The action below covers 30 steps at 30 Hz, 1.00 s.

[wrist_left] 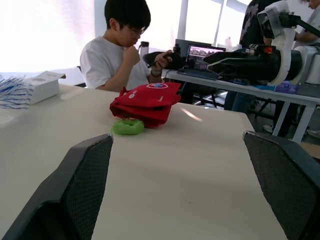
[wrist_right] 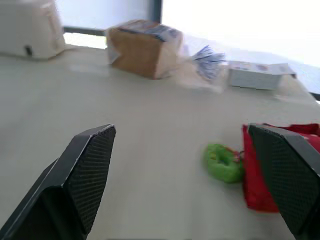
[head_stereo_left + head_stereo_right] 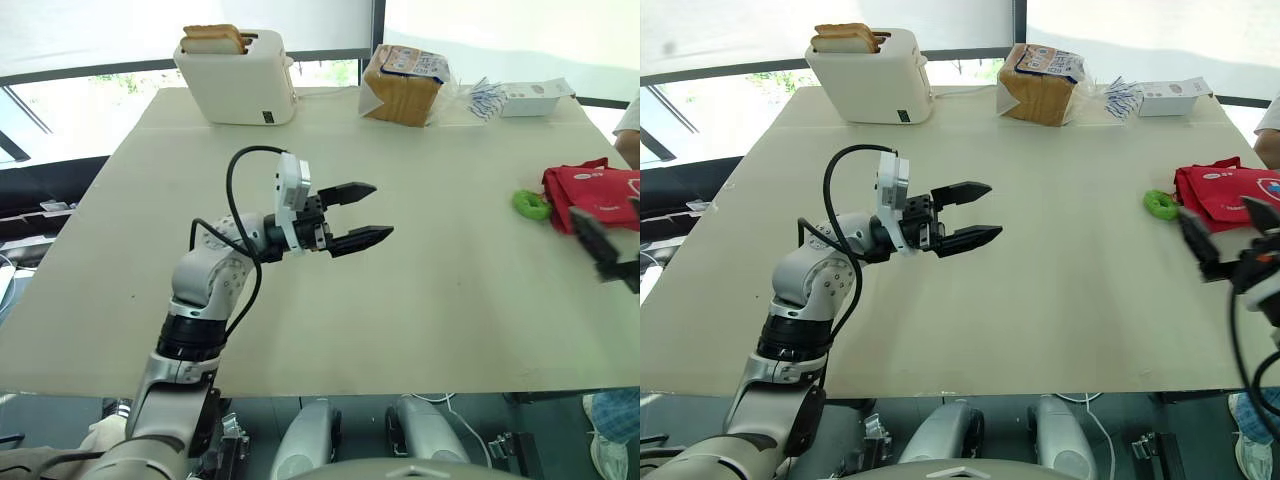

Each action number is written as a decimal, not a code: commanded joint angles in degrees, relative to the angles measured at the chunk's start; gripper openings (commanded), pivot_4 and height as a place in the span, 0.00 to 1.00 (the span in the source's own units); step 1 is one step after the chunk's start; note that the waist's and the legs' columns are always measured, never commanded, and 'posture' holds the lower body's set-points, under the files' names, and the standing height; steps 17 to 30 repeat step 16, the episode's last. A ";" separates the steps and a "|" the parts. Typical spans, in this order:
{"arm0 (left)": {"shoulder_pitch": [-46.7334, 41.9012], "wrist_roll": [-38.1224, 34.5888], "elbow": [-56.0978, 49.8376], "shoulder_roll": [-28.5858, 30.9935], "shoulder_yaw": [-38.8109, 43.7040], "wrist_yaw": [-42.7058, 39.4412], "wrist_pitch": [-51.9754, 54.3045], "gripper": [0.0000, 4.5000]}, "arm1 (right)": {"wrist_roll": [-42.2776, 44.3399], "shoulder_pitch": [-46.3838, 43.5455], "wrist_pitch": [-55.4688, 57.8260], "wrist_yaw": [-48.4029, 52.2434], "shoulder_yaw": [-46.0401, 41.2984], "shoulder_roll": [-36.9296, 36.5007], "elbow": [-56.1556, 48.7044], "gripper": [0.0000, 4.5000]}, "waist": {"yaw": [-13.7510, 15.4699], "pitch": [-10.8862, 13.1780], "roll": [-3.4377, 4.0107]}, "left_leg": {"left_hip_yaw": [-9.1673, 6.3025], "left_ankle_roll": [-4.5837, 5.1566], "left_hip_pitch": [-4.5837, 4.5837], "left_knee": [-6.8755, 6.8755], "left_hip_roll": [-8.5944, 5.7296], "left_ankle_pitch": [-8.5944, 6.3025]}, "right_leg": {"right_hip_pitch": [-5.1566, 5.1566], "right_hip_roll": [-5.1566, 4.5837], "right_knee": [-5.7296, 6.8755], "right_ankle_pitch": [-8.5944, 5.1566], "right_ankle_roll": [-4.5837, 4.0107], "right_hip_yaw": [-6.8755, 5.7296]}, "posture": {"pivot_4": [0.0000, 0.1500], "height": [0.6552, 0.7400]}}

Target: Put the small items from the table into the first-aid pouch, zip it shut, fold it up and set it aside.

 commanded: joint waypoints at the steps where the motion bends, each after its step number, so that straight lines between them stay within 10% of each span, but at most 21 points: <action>1: 2.80 -1.42 -2.36 2.88 4.03 0.39 1.25 0.99 | -6.09 -3.78 -7.29 6.26 8.03 -0.58 2.02 1.00 | 0.21 0.03 -0.07 | -0.01 0.00 0.01 0.03 0.00 0.00 | 0.00 0.00 0.00 0.00 0.00 -0.02 | 1.00 1.00; 6: 12.66 -1.69 -5.43 9.45 10.18 0.87 2.72 0.99 | -11.12 -1.32 -14.04 19.62 14.48 -3.83 7.74 1.00 | 1.00 0.12 -0.21 | -0.02 0.00 -0.01 0.00 0.02 -0.01 | -0.03 -0.04 -0.04 0.00 -0.01 -0.03 | 1.00 1.00; 16: 26.47 -1.43 -7.92 15.63 18.06 0.53 2.98 0.99 | -10.29 21.88 -23.28 33.34 -2.65 0.16 7.91 1.00 | 2.51 0.12 -0.22 | -0.26 0.21 -0.16 0.08 -0.03 -0.14 | 0.02 -0.39 -0.24 0.03 -0.01 -0.48 | 1.00 1.00; 30: 26.47 -1.43 -7.92 15.63 18.06 0.53 2.98 0.99 | -10.29 21.88 -23.28 33.34 -2.65 0.16 7.91 1.00 | 2.51 0.12 -0.22 | -0.26 0.21 -0.16 0.08 -0.03 -0.14 | 0.02 -0.39 -0.24 0.03 -0.01 -0.48 | 1.00 1.00</action>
